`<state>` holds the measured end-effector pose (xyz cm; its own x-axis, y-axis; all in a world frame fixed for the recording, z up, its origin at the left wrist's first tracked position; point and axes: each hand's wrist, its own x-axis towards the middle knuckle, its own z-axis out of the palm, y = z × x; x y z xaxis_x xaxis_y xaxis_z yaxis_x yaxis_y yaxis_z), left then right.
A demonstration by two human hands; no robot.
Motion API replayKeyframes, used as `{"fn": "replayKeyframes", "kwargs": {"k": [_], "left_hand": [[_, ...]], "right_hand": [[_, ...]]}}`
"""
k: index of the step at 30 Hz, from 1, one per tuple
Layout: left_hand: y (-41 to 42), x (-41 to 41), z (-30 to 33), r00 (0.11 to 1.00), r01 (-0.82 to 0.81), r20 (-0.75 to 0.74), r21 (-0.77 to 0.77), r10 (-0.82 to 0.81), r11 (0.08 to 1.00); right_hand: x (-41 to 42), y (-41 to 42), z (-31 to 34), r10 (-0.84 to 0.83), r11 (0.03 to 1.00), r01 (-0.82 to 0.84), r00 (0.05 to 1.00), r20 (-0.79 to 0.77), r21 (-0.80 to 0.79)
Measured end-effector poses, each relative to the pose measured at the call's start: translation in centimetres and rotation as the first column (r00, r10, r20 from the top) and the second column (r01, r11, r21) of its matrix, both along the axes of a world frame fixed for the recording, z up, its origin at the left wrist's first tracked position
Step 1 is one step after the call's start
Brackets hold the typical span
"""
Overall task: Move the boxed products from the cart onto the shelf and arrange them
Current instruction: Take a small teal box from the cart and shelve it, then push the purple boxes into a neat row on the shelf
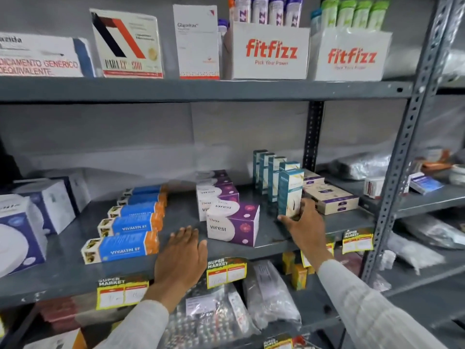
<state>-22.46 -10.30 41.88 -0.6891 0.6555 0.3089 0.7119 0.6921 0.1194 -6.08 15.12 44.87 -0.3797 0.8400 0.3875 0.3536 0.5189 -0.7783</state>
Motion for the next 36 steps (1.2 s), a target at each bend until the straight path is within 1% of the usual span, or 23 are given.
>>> {"fn": "replayKeyframes", "kwargs": {"k": [2, 7, 19, 31, 36], "left_hand": [[0.1, -0.1, -0.1, 1.000, -0.005, -0.016, 0.003, 0.005, 1.000], [0.3, -0.4, -0.6, 0.999, -0.007, -0.033, 0.000, 0.007, 1.000], [0.2, -0.7, -1.0, 0.998, -0.012, -0.063, -0.018, 0.011, 1.000], [0.3, -0.8, -1.0, 0.996, -0.023, -0.082, -0.043, 0.020, 0.999], [0.3, -0.8, -1.0, 0.997, -0.016, -0.073, -0.021, 0.015, 1.000]], "right_hand": [[0.0, 0.2, -0.6, -0.018, 0.999, 0.017, 0.999, 0.035, 0.027], [-0.3, 1.8, -0.3, -0.093, 0.995, 0.091, 0.992, 0.091, 0.033], [0.2, 2.6, -1.3, -0.149, 0.982, 0.140, 0.986, 0.071, 0.126], [0.2, 2.8, -1.9, -0.178, 0.981, 0.168, 0.978, 0.106, 0.095], [0.2, 2.8, -2.1, -0.194, 0.978, 0.185, 0.976, 0.102, 0.092]]}}
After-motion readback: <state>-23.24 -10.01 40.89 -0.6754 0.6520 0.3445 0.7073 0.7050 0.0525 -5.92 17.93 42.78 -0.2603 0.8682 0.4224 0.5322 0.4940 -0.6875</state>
